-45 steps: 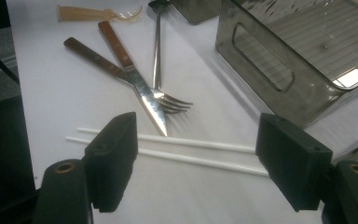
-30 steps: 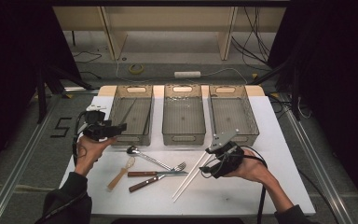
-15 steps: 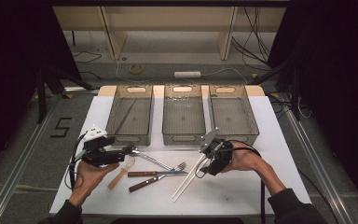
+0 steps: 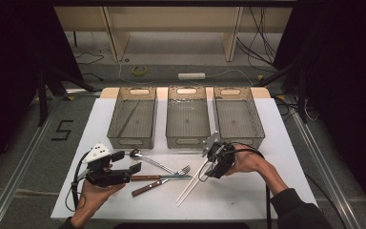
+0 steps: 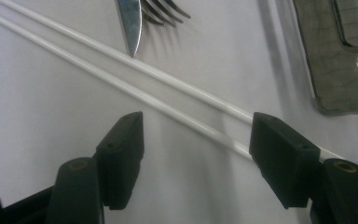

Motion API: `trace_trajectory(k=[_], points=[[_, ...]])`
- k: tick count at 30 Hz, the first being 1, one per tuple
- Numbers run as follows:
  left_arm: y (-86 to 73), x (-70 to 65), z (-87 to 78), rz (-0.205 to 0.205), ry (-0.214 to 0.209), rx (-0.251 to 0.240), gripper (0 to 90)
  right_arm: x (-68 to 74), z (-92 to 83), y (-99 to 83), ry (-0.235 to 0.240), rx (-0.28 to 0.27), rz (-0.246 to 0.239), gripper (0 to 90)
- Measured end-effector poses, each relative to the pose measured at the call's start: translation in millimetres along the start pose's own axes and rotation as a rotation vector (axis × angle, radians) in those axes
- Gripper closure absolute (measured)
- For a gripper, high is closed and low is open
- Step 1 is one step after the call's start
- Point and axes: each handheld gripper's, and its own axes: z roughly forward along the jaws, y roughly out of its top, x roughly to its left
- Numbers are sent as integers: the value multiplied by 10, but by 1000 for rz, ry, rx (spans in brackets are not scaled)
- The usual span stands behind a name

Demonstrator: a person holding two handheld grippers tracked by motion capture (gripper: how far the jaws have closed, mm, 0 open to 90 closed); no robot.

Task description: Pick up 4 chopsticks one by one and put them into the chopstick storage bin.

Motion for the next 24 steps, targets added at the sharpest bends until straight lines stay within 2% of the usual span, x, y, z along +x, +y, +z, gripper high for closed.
trace_trajectory(k=[6,9,10,12,13,14,15,19,20,24], points=[[-23,-74,-31,38,-6,-22,169,-46,45,22,8,28,-8,368],[-28,-85,-48,48,0,-33,167,-53,79,21,9,28,9,367],[-30,-83,-49,49,1,-34,167,-63,88,16,10,33,-6,367],[-37,-78,-46,47,-1,-33,167,-61,94,22,15,46,7,368],[-41,-75,-41,46,-1,-31,167,-71,111,17,12,32,1,367],[-43,-72,-40,50,-2,-24,167,-64,116,21,19,34,24,367],[-44,-73,-37,51,-2,-23,167,-78,116,21,23,44,5,367],[-40,-77,-42,59,0,-26,167,-59,138,41,28,48,23,367],[-40,-76,-44,59,0,-27,167,-73,143,38,28,51,-4,368],[-38,-77,-49,55,4,-37,167,-68,156,42,30,62,3,374]])
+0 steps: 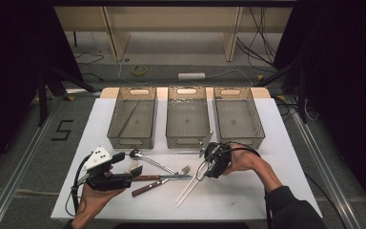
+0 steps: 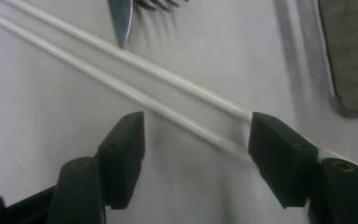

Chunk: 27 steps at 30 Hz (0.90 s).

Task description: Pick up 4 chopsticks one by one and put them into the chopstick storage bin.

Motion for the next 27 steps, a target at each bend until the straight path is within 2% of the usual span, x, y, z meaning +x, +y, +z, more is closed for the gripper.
trace_trajectory(k=[13,19,27], points=[[0,-13,7,17,-1,7,167,-15,29,1,-10,15,-9,396],[0,-20,10,23,-4,15,167,-33,55,14,-15,21,-34,397],[1,-24,14,27,-5,16,169,-10,39,23,0,76,-58,475]])
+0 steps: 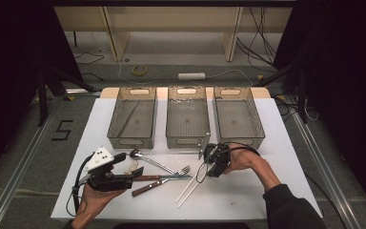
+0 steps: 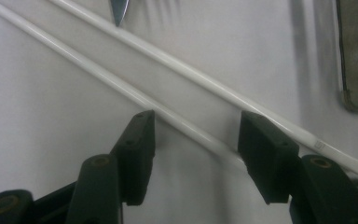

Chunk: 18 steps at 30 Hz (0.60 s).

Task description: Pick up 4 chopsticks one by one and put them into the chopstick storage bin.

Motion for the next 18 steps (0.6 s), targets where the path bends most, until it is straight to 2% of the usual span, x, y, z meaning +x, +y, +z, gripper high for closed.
trace_trajectory(k=[2,3,5,7,11,12,16,17,18], points=[[1,-5,1,3,3,-4,170,4,-14,-6,7,5,-5,519],[2,-8,1,3,3,-4,171,19,-18,-7,10,8,11,524],[2,-10,3,3,2,-3,171,21,-20,-16,8,6,-13,541],[1,-9,5,4,2,1,171,35,-23,-15,34,16,-30,561],[0,-8,6,2,2,2,171,68,-19,-12,27,9,-50,581],[-1,-9,6,2,2,3,171,73,-29,-7,35,23,-53,583],[-3,-4,6,1,2,5,172,84,-27,-5,43,23,-55,561],[-4,-3,6,0,2,6,172,106,3,-6,47,40,-78,544],[-4,-3,5,0,2,5,172,131,7,1,48,58,-75,547]])
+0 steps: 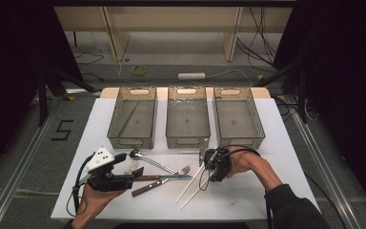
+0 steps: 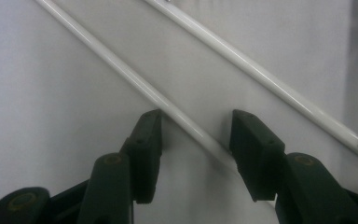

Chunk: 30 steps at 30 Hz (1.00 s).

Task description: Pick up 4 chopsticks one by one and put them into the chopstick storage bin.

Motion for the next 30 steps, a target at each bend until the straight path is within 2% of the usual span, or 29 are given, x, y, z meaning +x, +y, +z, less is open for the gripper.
trace_trajectory(k=[1,3,6,7,16,17,24,25,26,30], points=[[0,1,-1,-1,0,-1,173,-3,5,7,-11,0,-11,551],[1,0,-2,-2,0,-1,175,0,-7,28,-3,25,-23,578],[0,-1,-5,0,0,-2,175,-1,-2,25,2,15,-30,610],[0,-1,-4,-1,0,-2,175,8,-12,28,8,25,-18,620],[2,-5,-1,5,-1,5,175,53,-3,42,8,17,-76,712],[1,-10,0,5,-1,5,175,61,-13,47,10,33,-78,723],[-1,-15,11,9,-4,12,175,112,-13,66,8,44,-112,798],[-2,-16,14,9,-4,11,175,112,-9,67,3,40,-133,811],[-2,-14,14,14,-5,15,175,128,-12,69,8,47,-124,829],[-2,-20,18,17,-8,17,175,145,-12,66,4,45,-147,847]])
